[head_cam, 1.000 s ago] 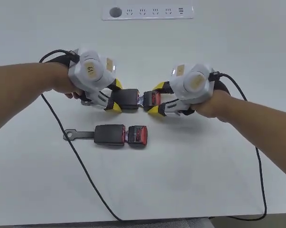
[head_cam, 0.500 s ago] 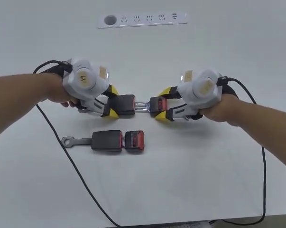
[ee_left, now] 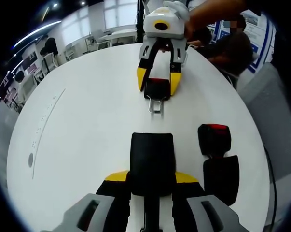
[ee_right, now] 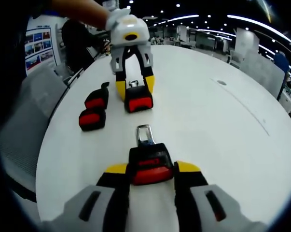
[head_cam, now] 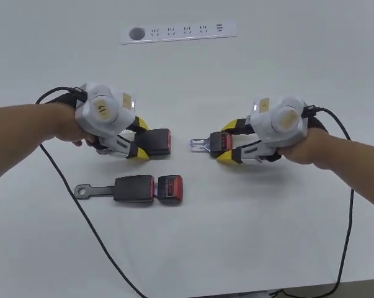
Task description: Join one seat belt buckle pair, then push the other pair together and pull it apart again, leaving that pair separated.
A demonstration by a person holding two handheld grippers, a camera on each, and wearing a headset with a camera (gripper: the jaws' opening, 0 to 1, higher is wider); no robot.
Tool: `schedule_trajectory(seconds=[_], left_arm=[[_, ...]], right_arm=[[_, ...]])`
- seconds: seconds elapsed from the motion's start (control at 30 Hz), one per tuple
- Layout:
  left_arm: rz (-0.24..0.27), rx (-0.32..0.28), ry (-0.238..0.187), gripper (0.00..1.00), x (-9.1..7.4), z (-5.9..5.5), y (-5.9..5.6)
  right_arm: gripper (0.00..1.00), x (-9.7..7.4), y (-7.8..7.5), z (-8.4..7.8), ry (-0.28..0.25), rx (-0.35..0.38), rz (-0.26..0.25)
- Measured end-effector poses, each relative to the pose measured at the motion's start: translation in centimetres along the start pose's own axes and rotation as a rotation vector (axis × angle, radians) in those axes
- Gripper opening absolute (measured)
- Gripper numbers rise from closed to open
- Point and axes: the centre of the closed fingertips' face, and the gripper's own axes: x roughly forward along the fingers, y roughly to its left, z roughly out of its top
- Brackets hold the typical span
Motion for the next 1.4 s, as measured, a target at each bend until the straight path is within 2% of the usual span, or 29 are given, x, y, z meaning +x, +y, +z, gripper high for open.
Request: schedule_trajectory(seconds=[0.67, 1.17, 1.4], left_arm=[[-0.008, 0.017, -0.005, 0.34, 0.0, -0.1, 0.0], [-0.008, 0.023, 0.001, 0.34, 0.0, -0.2, 0.0], [-0.017, 0.031, 0.005, 0.34, 0.1, -0.2, 0.0]], right_arm=[[0.36, -4.2, -1.0, -3.6, -0.001, 0.047, -0.006], [0.36, -6.0, -0.9, -5.8, 0.012, 0.057, -0.012], [0.37, -6.2, -0.8, -6.1, 0.022, 0.051, -0.006]])
